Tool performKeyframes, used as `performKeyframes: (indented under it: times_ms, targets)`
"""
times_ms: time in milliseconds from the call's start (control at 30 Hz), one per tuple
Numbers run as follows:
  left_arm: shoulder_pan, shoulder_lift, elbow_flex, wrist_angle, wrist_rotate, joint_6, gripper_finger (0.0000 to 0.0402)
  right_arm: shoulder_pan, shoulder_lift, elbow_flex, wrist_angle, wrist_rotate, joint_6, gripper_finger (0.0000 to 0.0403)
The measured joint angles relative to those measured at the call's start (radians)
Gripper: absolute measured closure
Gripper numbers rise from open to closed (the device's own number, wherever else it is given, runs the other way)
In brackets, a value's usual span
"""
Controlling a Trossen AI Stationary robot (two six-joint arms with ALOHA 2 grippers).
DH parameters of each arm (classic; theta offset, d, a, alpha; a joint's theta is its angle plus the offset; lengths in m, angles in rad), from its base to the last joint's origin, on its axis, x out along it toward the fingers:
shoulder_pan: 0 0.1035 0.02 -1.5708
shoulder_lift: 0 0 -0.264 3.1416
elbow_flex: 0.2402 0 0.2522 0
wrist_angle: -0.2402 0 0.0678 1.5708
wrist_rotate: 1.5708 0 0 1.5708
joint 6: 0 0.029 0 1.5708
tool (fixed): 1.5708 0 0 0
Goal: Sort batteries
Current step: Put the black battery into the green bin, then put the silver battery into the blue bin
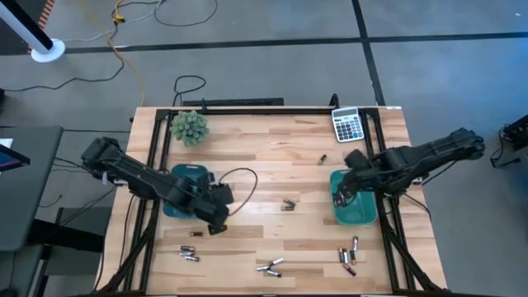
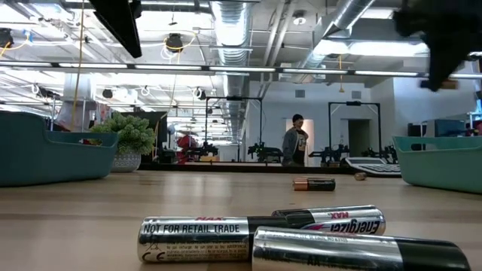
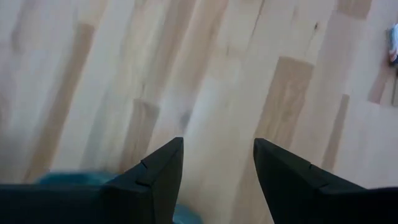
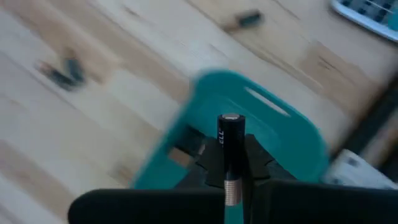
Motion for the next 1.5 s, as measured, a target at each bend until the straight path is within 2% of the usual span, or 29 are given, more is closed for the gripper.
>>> performKeyframes:
  times_ms: [133, 267, 400, 533, 667, 800, 900, 967, 1233, 1500]
  targets:
    - [-0.018, 0.116, 0.11, -0.117, 0.016, -0.136, 0.0212, 0.012, -0.018, -0.09, 0.036, -0.061, -0.001, 0.0391]
    - [-0.05, 0.17, 0.166, -0.138, 0.04, -0.298, 0.0212, 0.01, -0.042, -0.225, 0.144, -0.144, -0.021, 0.0391]
    - [-0.106, 0.167, 0.168, -0.131, 0.037, -0.532, 0.0212, 0.011, -0.062, -0.333, 0.237, -0.21, -0.038, 0.0391]
    - [-0.201, 0.161, 0.166, -0.132, -0.015, -0.773, 0.0212, 0.01, -0.068, -0.376, 0.293, -0.219, -0.076, 0.0391]
    - [-0.291, 0.172, 0.12, -0.137, -0.015, -1.053, 0.0212, 0.01, -0.066, -0.398, 0.323, -0.227, -0.095, 0.0388]
    - [-0.362, 0.201, 0.081, -0.116, 0.066, -1.207, 0.0212, 0.01, -0.066, -0.411, 0.353, -0.227, -0.119, 0.0367]
    - [-0.388, 0.224, 0.074, -0.11, 0.175, -1.193, 0.0212, 0.011, -0.066, -0.411, 0.356, -0.227, -0.143, 0.0336]
    - [-0.394, 0.236, 0.074, -0.107, 0.214, -1.126, 0.0212, 0.011, -0.067, -0.411, 0.358, -0.227, -0.145, 0.0314]
    - [-0.403, 0.248, 0.038, -0.028, 0.247, -0.839, 0.0212, 0.011, -0.067, -0.411, 0.357, -0.225, -0.145, 0.0239]
    - [-0.449, 0.248, -0.103, 0.173, 0.254, -0.539, 0.0212, 0.011, -0.068, -0.411, 0.358, -0.219, -0.145, 0.0216]
